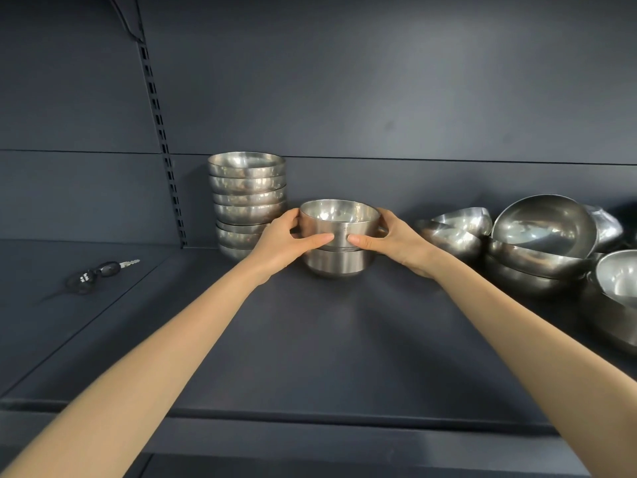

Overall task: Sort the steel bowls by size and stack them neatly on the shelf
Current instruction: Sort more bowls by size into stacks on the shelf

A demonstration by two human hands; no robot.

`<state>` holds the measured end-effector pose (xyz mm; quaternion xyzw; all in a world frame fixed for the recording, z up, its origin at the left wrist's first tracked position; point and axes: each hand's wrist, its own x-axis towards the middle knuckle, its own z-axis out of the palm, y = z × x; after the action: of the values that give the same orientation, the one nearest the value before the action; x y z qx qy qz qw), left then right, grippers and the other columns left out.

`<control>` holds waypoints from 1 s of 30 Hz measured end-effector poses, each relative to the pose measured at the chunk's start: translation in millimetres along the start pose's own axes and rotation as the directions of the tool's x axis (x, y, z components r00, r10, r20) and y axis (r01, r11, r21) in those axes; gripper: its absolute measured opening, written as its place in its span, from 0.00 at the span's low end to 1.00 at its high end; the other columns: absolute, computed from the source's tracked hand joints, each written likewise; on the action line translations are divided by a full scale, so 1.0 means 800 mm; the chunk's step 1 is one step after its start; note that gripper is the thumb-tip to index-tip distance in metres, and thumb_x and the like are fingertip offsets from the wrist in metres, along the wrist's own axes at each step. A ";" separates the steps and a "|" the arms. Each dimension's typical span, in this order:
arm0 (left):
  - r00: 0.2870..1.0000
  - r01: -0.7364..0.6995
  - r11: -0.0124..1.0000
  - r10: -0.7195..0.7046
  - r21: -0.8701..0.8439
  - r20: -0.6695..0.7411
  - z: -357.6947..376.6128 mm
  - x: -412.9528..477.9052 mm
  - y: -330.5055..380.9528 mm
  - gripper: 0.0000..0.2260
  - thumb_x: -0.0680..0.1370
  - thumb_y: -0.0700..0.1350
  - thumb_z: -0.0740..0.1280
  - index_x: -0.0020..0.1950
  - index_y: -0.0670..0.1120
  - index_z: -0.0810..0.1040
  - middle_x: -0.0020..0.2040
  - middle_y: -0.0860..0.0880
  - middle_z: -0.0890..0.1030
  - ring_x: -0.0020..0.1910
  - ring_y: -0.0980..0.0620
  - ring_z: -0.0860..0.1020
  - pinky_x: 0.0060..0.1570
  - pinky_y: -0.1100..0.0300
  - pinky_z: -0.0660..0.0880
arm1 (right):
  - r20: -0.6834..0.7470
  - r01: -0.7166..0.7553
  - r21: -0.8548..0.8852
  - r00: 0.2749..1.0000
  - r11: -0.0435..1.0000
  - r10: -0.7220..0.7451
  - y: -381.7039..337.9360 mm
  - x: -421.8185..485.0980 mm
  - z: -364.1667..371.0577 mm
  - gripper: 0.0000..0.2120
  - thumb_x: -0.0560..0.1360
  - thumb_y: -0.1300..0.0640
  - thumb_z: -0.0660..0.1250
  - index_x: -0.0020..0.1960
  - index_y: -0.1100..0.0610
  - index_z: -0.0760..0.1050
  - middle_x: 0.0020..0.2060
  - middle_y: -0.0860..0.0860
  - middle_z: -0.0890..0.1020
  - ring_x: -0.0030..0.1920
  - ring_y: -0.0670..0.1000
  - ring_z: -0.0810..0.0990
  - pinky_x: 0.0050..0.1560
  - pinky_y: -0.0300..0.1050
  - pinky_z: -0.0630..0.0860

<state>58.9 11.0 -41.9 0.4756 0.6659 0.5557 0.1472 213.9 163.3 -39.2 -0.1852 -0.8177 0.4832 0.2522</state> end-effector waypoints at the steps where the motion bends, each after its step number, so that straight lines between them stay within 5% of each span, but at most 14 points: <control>1: 1.000 -0.002 1.000 0.002 0.005 0.008 0.001 0.001 -0.001 0.21 0.72 0.48 0.75 0.62 0.53 0.73 0.56 0.58 0.79 0.54 0.61 0.78 0.55 0.62 0.76 | -0.002 -0.005 -0.006 1.000 1.000 0.005 0.001 -0.001 -0.001 0.54 0.55 0.36 0.77 0.75 0.51 0.59 0.68 0.45 0.72 0.69 0.48 0.68 0.71 0.52 0.66; 8: 1.000 0.018 0.999 -0.018 0.026 0.025 0.002 0.007 -0.009 0.27 0.70 0.48 0.77 0.67 0.47 0.73 0.60 0.53 0.80 0.57 0.57 0.79 0.61 0.59 0.74 | -0.038 -0.012 -0.001 0.999 1.000 0.012 0.007 -0.001 0.000 0.43 0.66 0.47 0.77 0.75 0.52 0.59 0.67 0.44 0.71 0.68 0.46 0.67 0.66 0.40 0.66; 17: 0.998 0.028 0.997 -0.032 0.070 0.049 0.002 0.005 -0.003 0.25 0.72 0.48 0.75 0.67 0.49 0.72 0.60 0.55 0.78 0.59 0.58 0.76 0.59 0.63 0.71 | -0.043 -0.053 -0.027 0.998 0.998 0.052 0.003 -0.005 0.003 0.46 0.63 0.41 0.77 0.74 0.54 0.60 0.67 0.46 0.72 0.69 0.47 0.68 0.70 0.47 0.66; 24: 0.995 0.040 0.985 -0.055 0.168 0.084 0.006 -0.002 -0.005 0.29 0.72 0.58 0.72 0.68 0.50 0.68 0.64 0.57 0.75 0.64 0.57 0.73 0.67 0.54 0.69 | -0.054 -0.062 -0.048 0.997 0.997 0.059 -0.002 -0.023 -0.009 0.44 0.65 0.41 0.75 0.75 0.54 0.60 0.72 0.48 0.66 0.73 0.48 0.62 0.71 0.45 0.62; 30: 0.997 0.054 0.974 -0.064 0.218 0.038 0.012 -0.005 0.009 0.19 0.75 0.58 0.69 0.54 0.45 0.71 0.57 0.49 0.78 0.58 0.52 0.76 0.58 0.57 0.72 | -0.105 -0.080 -0.073 0.992 0.994 0.072 0.003 -0.044 -0.036 0.41 0.72 0.47 0.72 0.77 0.58 0.55 0.76 0.51 0.60 0.75 0.49 0.59 0.71 0.42 0.59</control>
<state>70.9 13.3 -40.2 0.4810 0.7329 0.4644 0.1257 259.6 165.5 -38.2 -0.2503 -0.8141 0.4503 0.2679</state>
